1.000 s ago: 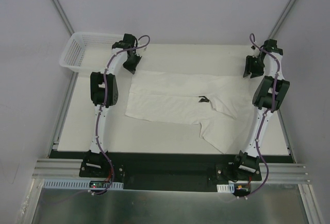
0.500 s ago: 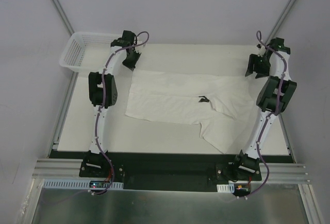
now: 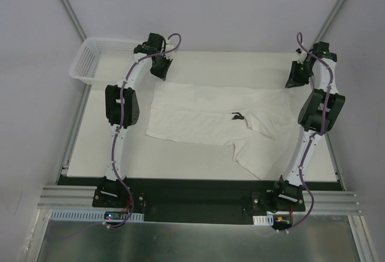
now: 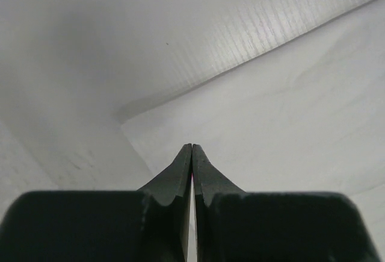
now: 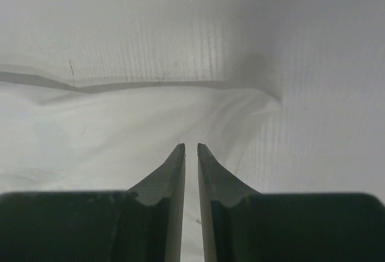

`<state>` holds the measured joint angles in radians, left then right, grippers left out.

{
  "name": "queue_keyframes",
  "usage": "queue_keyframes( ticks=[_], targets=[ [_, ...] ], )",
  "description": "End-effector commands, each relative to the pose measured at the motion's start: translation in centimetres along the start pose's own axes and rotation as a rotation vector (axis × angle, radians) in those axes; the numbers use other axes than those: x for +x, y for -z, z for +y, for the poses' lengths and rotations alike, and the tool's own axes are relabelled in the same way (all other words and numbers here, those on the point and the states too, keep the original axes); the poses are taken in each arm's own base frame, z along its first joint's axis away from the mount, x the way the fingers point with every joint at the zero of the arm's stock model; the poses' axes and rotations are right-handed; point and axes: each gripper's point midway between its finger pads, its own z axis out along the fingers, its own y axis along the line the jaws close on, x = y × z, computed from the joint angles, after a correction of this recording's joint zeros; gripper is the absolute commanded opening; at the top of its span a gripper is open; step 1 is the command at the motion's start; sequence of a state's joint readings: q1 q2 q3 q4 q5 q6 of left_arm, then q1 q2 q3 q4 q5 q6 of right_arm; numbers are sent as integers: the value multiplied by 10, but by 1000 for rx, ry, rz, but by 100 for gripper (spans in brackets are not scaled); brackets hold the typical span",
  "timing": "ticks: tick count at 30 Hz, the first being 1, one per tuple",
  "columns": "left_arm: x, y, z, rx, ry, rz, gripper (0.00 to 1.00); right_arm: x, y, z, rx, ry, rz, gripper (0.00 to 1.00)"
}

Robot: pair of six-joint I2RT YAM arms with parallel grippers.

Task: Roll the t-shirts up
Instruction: Fold the T-shirt at the center of the board.

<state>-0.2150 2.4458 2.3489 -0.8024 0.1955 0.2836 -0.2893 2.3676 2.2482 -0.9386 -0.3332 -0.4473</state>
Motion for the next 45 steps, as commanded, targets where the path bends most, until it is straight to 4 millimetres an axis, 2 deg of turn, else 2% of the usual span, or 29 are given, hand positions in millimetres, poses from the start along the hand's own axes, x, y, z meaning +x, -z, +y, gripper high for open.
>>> queue_keyframes(
  ticks=[1, 6, 12, 15, 18, 23, 26, 27, 28, 29, 30, 32, 33, 34, 35, 36, 37, 39, 40, 41, 42, 43, 44, 45],
  targets=[
    [19, -25, -13, 92, 43, 57, 0, 8, -17, 11, -27, 10, 49, 16],
    [41, -42, 5, 17, 71, 127, 0, 16, -28, -5, 40, 49, 87, 13],
    [50, -49, 27, -49, 109, 148, 0, 19, -46, -28, 151, 94, 123, 10],
    [57, -53, 37, -69, 112, 165, 0, 15, -54, -31, 181, 145, 121, 9],
    [59, -58, 43, -77, 104, 165, 0, 4, -63, -26, 193, 212, 98, 9],
    [41, -61, 54, -113, 59, 110, 0, -22, -76, -11, 225, 326, 20, 8],
    [21, -53, 59, -138, 30, 56, 0, -42, -71, -7, 232, 335, -51, 8],
    [7, -41, 60, -147, 22, 18, 0, -47, -68, -3, 218, 338, -73, 7],
    [-3, -33, 55, -147, 10, -6, 0, -52, -63, 1, 204, 341, -96, 8],
    [-11, -24, 51, -145, -6, -28, 0, -66, -46, 7, 197, 353, -150, 8],
    [-27, -3, 45, -145, -18, -71, 0, -63, -42, 15, 164, 355, -158, 9],
    [-45, 20, 25, -120, -53, -120, 2, -73, -22, 27, 138, 372, -217, 18],
    [-55, 43, 14, -110, -74, -153, 10, -83, 8, 42, 113, 390, -277, 23],
    [-60, 53, 5, -98, -92, -171, 14, -75, 11, 47, 92, 386, -269, 35],
    [-65, 63, -8, -90, -118, -184, 18, -74, 23, 54, 75, 396, -282, 40],
    [-65, 79, -15, -82, -124, -195, 21, -76, 46, 67, 47, 417, -319, 44],
    [-63, 85, -23, -63, -130, -196, 26, -62, 45, 68, 31, 419, -293, 49],
    [-50, 92, -40, -27, -143, -170, 28, -47, 51, 72, 17, 458, -265, 50],
    [-44, 92, -42, -27, -144, -156, 25, -42, 58, 73, 19, 474, -260, 47],
    [-40, 99, -46, -26, -147, -151, 18, -24, 52, 70, 9, 480, -205, 42],
    [-24, 90, -51, -5, -142, -106, 11, -16, 51, 68, 2, 512, -178, 38],
    [-18, 90, -53, 3, -135, -92, 6, -8, 46, 65, -6, 517, -145, 31],
    [-11, 92, -56, 16, -130, -73, 0, 4, 43, 63, -19, 514, -92, 28],
    [0, 87, -59, 32, -127, -41, 0, 10, 40, 64, -38, 525, -66, 25]
  ],
)
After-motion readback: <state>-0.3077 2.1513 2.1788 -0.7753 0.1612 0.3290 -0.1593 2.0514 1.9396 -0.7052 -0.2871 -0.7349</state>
